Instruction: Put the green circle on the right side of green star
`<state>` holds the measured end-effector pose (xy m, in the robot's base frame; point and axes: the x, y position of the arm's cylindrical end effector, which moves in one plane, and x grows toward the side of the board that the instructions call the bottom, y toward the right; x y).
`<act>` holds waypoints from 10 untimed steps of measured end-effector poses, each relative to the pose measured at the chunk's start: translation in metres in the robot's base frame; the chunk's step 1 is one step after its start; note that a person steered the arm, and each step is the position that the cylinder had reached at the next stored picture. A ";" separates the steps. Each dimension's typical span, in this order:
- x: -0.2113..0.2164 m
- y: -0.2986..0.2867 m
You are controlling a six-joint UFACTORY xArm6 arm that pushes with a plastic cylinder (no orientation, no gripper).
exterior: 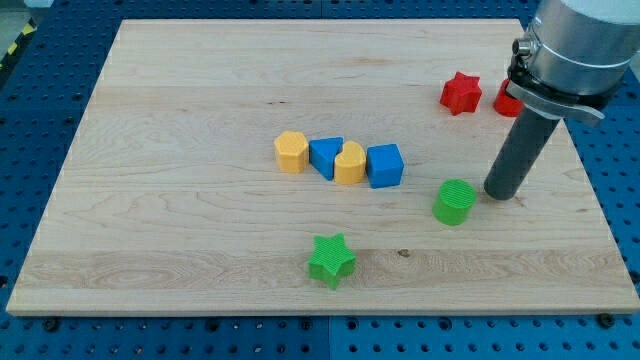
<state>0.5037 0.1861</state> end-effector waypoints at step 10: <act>0.038 -0.057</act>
<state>0.5417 0.1286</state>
